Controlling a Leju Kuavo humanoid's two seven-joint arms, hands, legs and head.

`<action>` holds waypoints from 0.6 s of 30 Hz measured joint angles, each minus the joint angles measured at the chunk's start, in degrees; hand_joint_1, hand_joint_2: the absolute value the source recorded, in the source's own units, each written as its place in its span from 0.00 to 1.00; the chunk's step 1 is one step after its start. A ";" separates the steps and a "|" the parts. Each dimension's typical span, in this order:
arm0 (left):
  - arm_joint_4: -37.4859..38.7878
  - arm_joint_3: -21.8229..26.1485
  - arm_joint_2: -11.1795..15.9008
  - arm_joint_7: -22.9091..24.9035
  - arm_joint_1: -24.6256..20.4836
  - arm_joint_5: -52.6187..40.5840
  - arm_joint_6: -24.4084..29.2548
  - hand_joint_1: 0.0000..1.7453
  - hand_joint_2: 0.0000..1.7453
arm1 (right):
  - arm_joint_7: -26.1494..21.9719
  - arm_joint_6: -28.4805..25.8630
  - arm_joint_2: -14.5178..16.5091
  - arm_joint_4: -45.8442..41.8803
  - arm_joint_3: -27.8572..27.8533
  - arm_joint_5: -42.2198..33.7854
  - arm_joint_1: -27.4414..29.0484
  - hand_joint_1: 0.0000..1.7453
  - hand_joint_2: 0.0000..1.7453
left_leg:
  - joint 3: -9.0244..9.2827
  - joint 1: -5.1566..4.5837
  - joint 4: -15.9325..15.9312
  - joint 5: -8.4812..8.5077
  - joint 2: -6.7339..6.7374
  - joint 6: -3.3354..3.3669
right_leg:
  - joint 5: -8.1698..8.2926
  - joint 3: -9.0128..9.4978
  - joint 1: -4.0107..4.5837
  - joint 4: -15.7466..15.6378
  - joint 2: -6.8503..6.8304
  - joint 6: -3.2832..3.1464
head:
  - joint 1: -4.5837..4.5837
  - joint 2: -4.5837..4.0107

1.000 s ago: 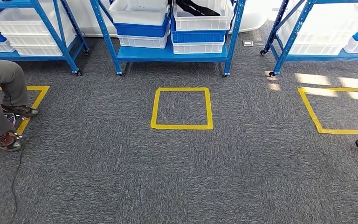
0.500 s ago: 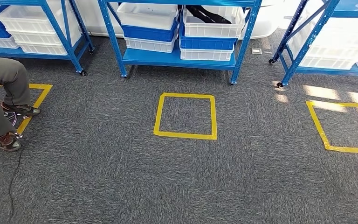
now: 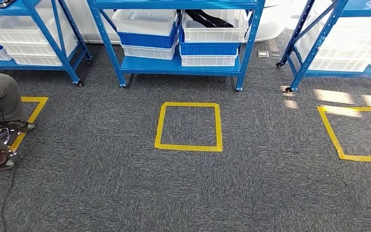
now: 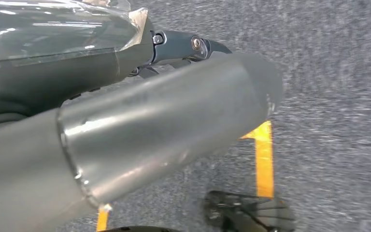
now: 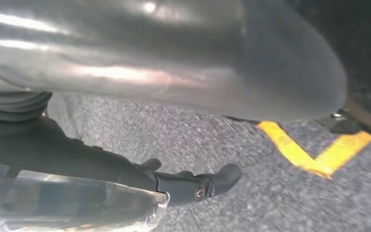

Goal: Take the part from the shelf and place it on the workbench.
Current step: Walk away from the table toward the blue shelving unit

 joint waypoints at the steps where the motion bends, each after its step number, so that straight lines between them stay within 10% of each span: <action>1: 0.00 0.08 0.02 0.04 0.01 0.03 0.02 0.00 0.00 | 0.01 -0.01 0.09 0.00 0.01 0.01 -0.08 0.00 0.00 | 0.60 -0.23 -2.39 2.01 0.07 0.49 | -0.60 0.46 0.09 -0.12 0.06 0.28 | -0.03 0.00; 6: -0.02 0.23 -0.09 0.16 0.02 0.20 0.27 0.00 0.00 | 0.02 -0.06 0.13 -0.03 0.05 0.03 -0.33 0.00 0.00 | 3.29 -0.69 -5.36 3.42 -0.32 2.33 | -1.22 2.29 0.83 1.19 0.27 2.26 | -0.07 0.02; 10: -0.02 0.25 -0.14 0.17 -0.21 0.27 0.49 0.00 0.00 | 0.02 -0.06 0.09 -0.02 0.06 0.03 -0.51 0.00 0.00 | 5.18 -0.81 -5.96 2.44 -0.54 3.49 | -5.36 -6.43 0.85 14.33 0.37 1.56 | -0.11 0.02; 12: -0.02 0.25 -0.22 0.19 -0.16 0.31 0.50 0.00 0.00 | 0.03 -0.06 0.02 -0.03 0.06 0.03 -0.27 0.00 0.00 | 6.17 -0.98 -5.96 1.53 -0.90 3.56 | -7.02 -9.58 0.90 16.11 0.38 1.68 | -0.11 0.02; 15: -0.01 0.26 -0.28 0.22 -0.05 0.35 0.50 0.00 0.00 | 0.03 -0.06 -0.22 -0.03 0.06 0.03 0.03 0.00 0.00 | 8.12 -1.31 -5.88 0.08 -1.37 3.29 | -1.12 -8.50 1.09 6.87 0.38 2.91 | -0.07 0.02; 18: 0.01 0.27 -0.33 0.25 -0.12 0.37 0.50 0.00 0.00 | 0.05 -0.01 -0.30 -0.03 0.06 0.03 0.03 0.00 0.00 | 9.04 -1.65 -5.42 -1.28 -1.59 2.50 | 3.13 -7.28 1.39 1.04 0.38 1.74 | -0.09 0.02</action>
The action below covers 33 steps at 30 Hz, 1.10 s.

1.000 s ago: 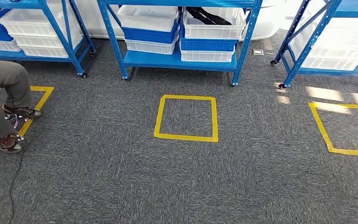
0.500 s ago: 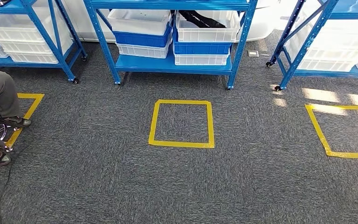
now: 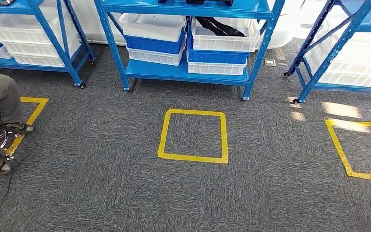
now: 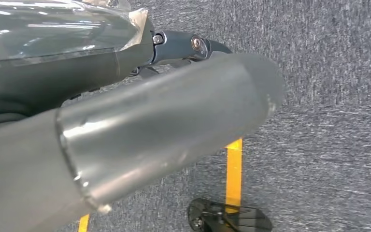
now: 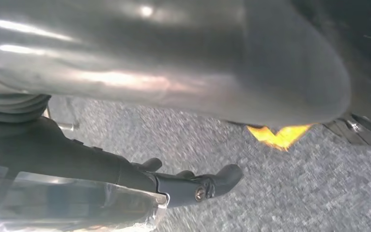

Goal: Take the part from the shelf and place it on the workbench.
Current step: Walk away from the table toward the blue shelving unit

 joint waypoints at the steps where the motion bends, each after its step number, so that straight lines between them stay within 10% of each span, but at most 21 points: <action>1: -0.01 0.00 -0.01 0.01 0.00 0.02 0.00 0.00 0.00 | 0.02 0.02 -0.01 0.00 -0.01 -0.01 0.07 0.00 0.00 | 0.09 -0.05 0.38 -0.18 -0.04 -0.28 | 0.37 0.38 -0.05 -0.23 0.02 -0.72 | -0.01 0.01; 4: -0.01 -0.01 0.04 -0.03 0.00 -0.05 -0.12 0.00 0.00 | 0.04 -0.04 0.08 0.00 -0.02 -0.09 0.28 0.00 0.00 | -0.53 0.24 3.66 -1.70 0.38 -1.28 | 1.36 2.24 -0.75 -0.76 -0.09 -2.01 | -0.09 0.00; 9: -0.01 -0.02 0.21 -0.05 0.00 -0.31 -0.40 0.00 0.00 | 0.04 -0.15 0.15 0.00 -0.04 -0.25 0.40 0.00 0.00 | -8.63 2.23 14.60 -6.76 1.08 -3.57 | 0.11 3.80 -1.36 -0.83 -0.04 -2.30 | -0.24 0.01; 13: 0.02 0.00 0.37 -0.03 0.11 -0.27 -0.57 0.00 0.00 | 0.04 -0.16 0.22 0.00 -0.04 -0.30 0.68 0.00 0.00 | -6.47 3.50 3.82 1.48 2.15 -5.02 | -1.76 5.87 -2.31 -0.88 0.12 -0.65 | -0.38 0.00; 18: -0.03 0.03 0.35 0.05 -0.02 -0.09 -0.78 0.00 0.00 | 0.05 -0.17 0.18 0.01 -0.04 -0.35 0.50 0.00 0.00 | -4.79 2.80 0.93 1.92 2.10 -2.39 | -2.54 7.64 -2.00 -0.30 -0.22 2.19 | -0.38 0.01; 24: -0.03 0.25 0.17 0.95 -0.19 -0.46 -2.97 0.00 0.00 | -0.05 -0.27 0.01 0.00 -0.22 -1.87 0.46 0.00 0.00 | -2.52 1.70 0.67 1.02 1.60 -0.06 | -9.11 -1.27 -1.11 14.67 -0.08 0.66 | 0.05 0.01; 27: -0.03 0.44 0.17 1.90 -0.01 -0.34 -1.51 0.00 0.00 | -0.03 -0.81 -0.73 0.00 -0.74 -3.27 0.67 0.00 0.00 | -1.11 1.06 0.65 -0.15 1.25 0.09 | -3.63 -0.88 -0.17 7.89 -0.08 1.04 | 0.08 0.01; 30: 0.01 0.64 1.76 1.89 0.04 -0.39 -3.43 0.00 0.00 | 0.15 -1.36 -2.14 -0.01 -1.67 -4.41 0.86 0.00 0.00 | 0.05 0.63 0.79 -1.08 1.03 -0.37 | 0.76 0.14 0.76 0.81 -0.16 -0.60 | 0.04 0.01; 33: 0.00 0.77 4.75 1.86 0.13 -0.48 -6.12 0.00 0.00 | 0.22 -1.48 -3.50 -0.07 -2.25 -4.87 1.29 0.00 0.00 | 0.32 0.53 1.40 -1.22 0.93 -1.01 | 1.48 1.13 0.43 -0.22 -0.08 -2.25 | 0.14 0.01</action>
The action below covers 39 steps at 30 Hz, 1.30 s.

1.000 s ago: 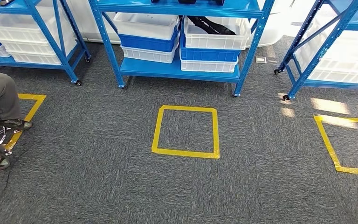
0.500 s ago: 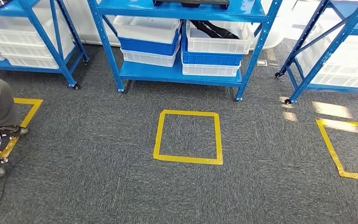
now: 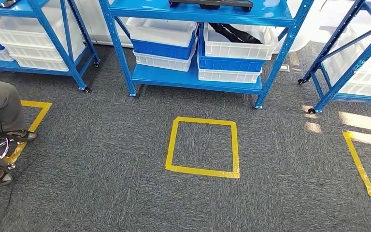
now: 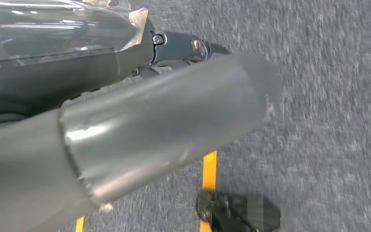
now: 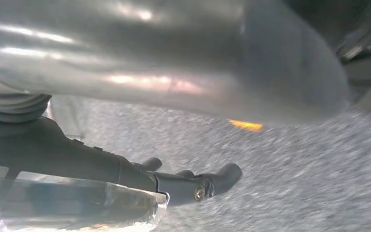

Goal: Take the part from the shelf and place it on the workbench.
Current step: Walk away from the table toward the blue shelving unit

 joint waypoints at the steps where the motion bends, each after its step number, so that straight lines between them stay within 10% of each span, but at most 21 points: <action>1: -0.01 0.04 0.76 -0.02 0.02 0.00 -0.24 0.00 0.00 | -0.01 -0.01 -0.36 -0.04 -0.14 -0.09 0.12 0.00 0.00 | -0.44 0.04 1.09 -0.32 0.04 -0.31 | 0.01 0.65 -0.31 -0.39 0.05 -0.25 | -0.03 0.00; 5: -0.04 0.10 2.59 -0.31 -0.11 -0.05 -0.47 0.00 0.00 | -0.05 0.05 -1.05 -0.13 -0.74 -0.34 0.10 0.00 0.00 | -7.57 0.90 12.52 -4.41 0.28 -2.03 | -0.42 2.24 -0.75 -1.01 0.12 -1.01 | -0.27 0.00; 7: -0.04 0.10 3.02 -0.39 -0.01 -0.12 -0.56 0.00 0.00 | -0.05 0.09 -1.11 -0.13 -0.86 -0.38 0.24 0.00 0.00 | -10.02 1.41 14.10 -3.81 0.40 -2.59 | -0.87 2.77 -0.82 -1.01 0.19 -1.15 | -0.27 0.00; 10: -0.03 0.09 3.22 -0.65 0.08 -0.30 -0.79 0.00 0.00 | -0.06 0.11 -1.12 -0.13 -0.98 -0.42 0.48 0.00 0.00 | -7.15 1.83 4.52 2.68 0.65 -2.71 | -1.63 3.79 -0.90 -0.99 0.30 -0.60 | -0.26 0.00; 16: -0.10 0.06 3.53 -1.03 0.12 -0.89 -1.20 0.00 0.00 | -0.18 0.13 -1.18 -0.14 -1.22 -0.64 0.41 0.00 0.00 | -4.20 1.30 -0.86 3.25 0.68 -0.16 | -3.36 3.86 -0.38 -0.06 0.22 1.48 | -0.25 0.00; 22: -0.11 -0.01 3.68 -0.88 -0.24 -1.60 -1.62 0.00 0.00 | -0.27 0.37 -1.15 -0.15 -1.40 -0.76 0.71 0.00 0.00 | -2.85 1.34 -1.49 3.37 0.69 0.85 | -9.10 -5.87 -0.66 16.46 0.19 1.54 | -0.02 0.00; 26: -0.11 -0.01 3.63 -0.88 -0.07 -1.77 -1.62 0.00 0.00 | -0.26 0.75 -1.30 -0.15 -1.52 -0.75 0.90 0.00 0.00 | -1.65 1.30 -1.44 2.31 0.37 0.38 | -2.66 -3.09 -0.80 6.58 0.15 3.21 | 0.09 0.00; 28: -0.10 -0.01 3.61 -0.91 -0.09 -1.85 -1.62 0.00 0.00 | -0.27 0.87 -1.33 -0.15 -1.57 -0.73 0.92 0.00 0.00 | -1.09 1.01 -1.32 1.49 0.28 -0.24 | 0.26 -0.91 -0.76 0.97 0.12 2.88 | 0.12 0.00; 33: -0.14 -0.02 3.74 -0.99 -0.18 -1.94 -1.63 0.00 0.00 | -0.23 0.87 -1.34 -0.15 -1.62 -0.74 1.00 0.00 0.00 | -1.20 1.20 0.24 -0.19 0.37 -1.69 | 0.46 0.21 -1.12 -0.27 0.23 0.77 | -0.04 0.00; 37: -0.15 -0.05 3.80 -1.16 -0.11 -2.01 -1.77 0.00 0.00 | -0.21 0.81 -1.30 -0.15 -1.64 -0.76 0.93 0.00 0.00 | -8.48 1.44 13.03 -5.00 0.44 -2.58 | -0.42 1.26 -1.14 -0.37 0.20 -0.51 | -0.12 0.00; 39: -0.14 -0.05 3.81 -1.31 0.04 -1.98 -1.80 0.00 0.00 | -0.20 0.81 -1.26 -0.15 -1.64 -0.75 1.00 0.00 0.00 | -10.17 1.46 13.82 -3.15 0.46 -2.56 | -0.97 1.98 -1.08 -0.36 0.26 -0.59 | -0.15 0.00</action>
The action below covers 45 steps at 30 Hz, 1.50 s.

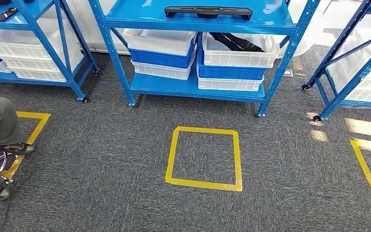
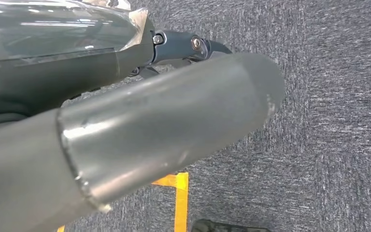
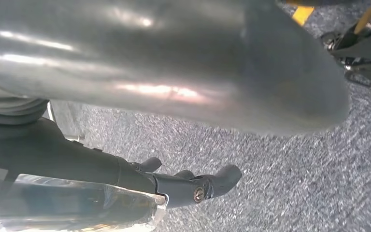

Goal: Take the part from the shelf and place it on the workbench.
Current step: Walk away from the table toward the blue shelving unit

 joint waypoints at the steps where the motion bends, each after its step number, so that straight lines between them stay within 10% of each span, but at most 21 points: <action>1: 0.00 0.00 -0.01 -0.09 0.02 0.01 -0.01 0.00 0.00 | 0.01 0.00 0.04 0.00 0.00 0.01 0.04 0.00 0.00 | 0.83 0.00 -2.92 2.49 0.03 0.20 | -0.34 0.50 0.01 -0.01 0.04 0.10 | 0.01 0.00; 4: -0.01 -0.02 0.00 -0.39 -0.10 -0.04 -0.01 0.00 0.00 | 0.02 0.00 0.22 0.00 0.00 0.04 -0.05 0.00 0.00 | 5.00 -0.36 -12.99 7.40 0.16 1.13 | -1.39 1.26 0.24 -0.08 0.10 0.79 | 0.02 0.00; 9: -0.02 -0.03 -0.09 -0.62 -0.04 -0.17 -0.04 0.00 0.00 | 0.05 -0.02 0.15 -0.06 0.00 0.04 -0.33 0.00 0.00 | 6.79 -0.75 -15.51 7.02 0.10 2.91 | -2.62 1.55 0.49 0.51 -0.05 2.24 | 0.05 0.00; 14: -0.02 -0.02 -0.15 -0.66 -0.08 -0.32 -0.13 0.00 0.00 | 0.20 -0.02 0.10 -0.09 -0.04 -0.01 -0.11 0.00 0.00 | 8.82 -0.46 -16.27 6.00 0.09 3.67 | -6.86 -7.22 0.21 14.69 -0.05 2.56 | 0.21 0.00; 18: -0.02 -0.02 -0.33 -0.68 0.07 -0.44 -0.15 0.00 0.00 | 0.37 -0.02 -0.13 -0.08 -0.05 0.01 0.06 0.00 0.00 | 10.92 -0.35 -16.20 4.05 -0.18 2.70 | 0.42 -4.90 -0.27 4.59 -0.15 4.72 | 0.30 0.00; 24: -0.04 -0.07 -0.35 -0.95 -0.30 -1.05 -0.22 0.00 0.00 | 0.40 0.01 -0.18 -0.08 -0.07 0.04 -0.04 0.00 0.00 | 11.77 -0.14 -15.50 1.70 -0.05 0.79 | 1.36 -2.00 -0.09 0.00 0.00 1.62 | 0.04 0.00; 28: -0.06 -0.14 -0.36 -1.09 -0.25 -1.22 -0.50 0.00 0.00 | 0.41 0.00 -0.26 -0.08 -0.07 0.03 -0.03 0.00 0.00 | 4.04 0.05 -2.22 -2.86 0.04 -0.16 | -0.16 -0.23 -0.08 -0.14 0.01 0.01 | -0.07 0.00; 31: -0.04 -0.15 -0.37 -1.08 0.04 -1.25 -0.52 0.00 0.00 | 0.50 0.01 -0.25 -0.07 -0.13 0.03 0.12 0.00 0.00 | 0.14 -0.01 -0.82 0.72 0.07 0.20 | -1.73 1.72 0.18 -0.16 0.13 -0.04 | -0.07 0.00; 34: -0.03 -0.16 -0.27 -1.06 0.03 -1.28 -0.52 0.00 0.00 | 0.54 0.02 -0.04 -0.04 -0.21 0.03 0.07 0.00 0.00 | 2.99 -0.64 -11.07 7.61 0.23 1.86 | -3.36 3.35 0.42 -0.40 0.21 0.36 | 0.06 0.00; 39: -0.04 -0.18 -0.23 -0.90 0.10 -1.37 -0.46 0.00 0.00 | 0.56 0.02 0.05 -0.08 -0.45 0.05 -0.17 0.00 0.00 | 6.58 -1.20 -16.23 7.11 0.08 3.71 | -3.43 5.68 0.79 -0.58 0.00 2.37 | 0.03 -0.02; 45: -0.04 -0.17 -0.56 -0.68 0.07 -1.37 -0.36 0.00 0.00 | 0.58 0.02 -0.06 -0.13 -0.53 0.16 -0.18 0.00 0.00 | 11.42 -0.72 -17.35 4.54 -0.19 3.84 | -7.24 -5.24 0.33 12.61 -0.03 2.41 | 0.33 -0.02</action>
